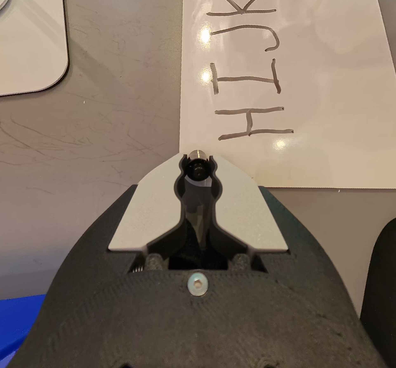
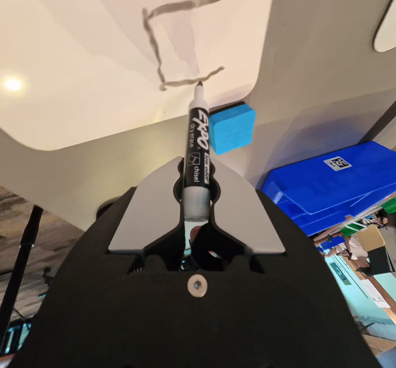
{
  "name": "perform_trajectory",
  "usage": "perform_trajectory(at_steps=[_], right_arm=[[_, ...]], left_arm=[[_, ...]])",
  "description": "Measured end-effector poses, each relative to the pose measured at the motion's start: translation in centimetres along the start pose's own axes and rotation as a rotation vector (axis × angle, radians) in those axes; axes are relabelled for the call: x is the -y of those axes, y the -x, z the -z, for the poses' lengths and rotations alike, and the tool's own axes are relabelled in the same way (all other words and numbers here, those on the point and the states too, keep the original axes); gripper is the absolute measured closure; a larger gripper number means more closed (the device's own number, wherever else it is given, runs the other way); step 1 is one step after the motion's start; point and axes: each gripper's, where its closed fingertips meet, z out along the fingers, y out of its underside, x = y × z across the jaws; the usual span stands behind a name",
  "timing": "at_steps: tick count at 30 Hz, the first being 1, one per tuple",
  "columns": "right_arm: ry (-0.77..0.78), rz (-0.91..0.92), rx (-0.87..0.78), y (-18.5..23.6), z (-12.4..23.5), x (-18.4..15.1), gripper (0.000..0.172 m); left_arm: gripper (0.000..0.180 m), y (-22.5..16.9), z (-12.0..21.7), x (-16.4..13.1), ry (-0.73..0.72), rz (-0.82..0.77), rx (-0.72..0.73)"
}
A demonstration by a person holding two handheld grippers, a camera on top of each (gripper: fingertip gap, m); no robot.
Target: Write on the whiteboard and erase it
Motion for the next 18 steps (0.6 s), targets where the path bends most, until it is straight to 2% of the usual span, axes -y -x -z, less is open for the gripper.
perform_trajectory(at_steps=[1,8,18], right_arm=[[-0.008,-0.006,-0.005,-0.7,-0.2,0.3,0.152],[0.002,0.005,0.002,-2.2,-1.2,1.1,0.151],[0.051,0.016,0.028,0.1,-1.0,-1.1,0.151]], left_arm=[[0.16,0.0,0.0,0.0,0.0,0.0,0.0],[0.16,0.0,0.0,0.0,0.0,0.001,-0.001],[0.16,0.0,0.0,0.0,0.0,0.001,-0.001]])
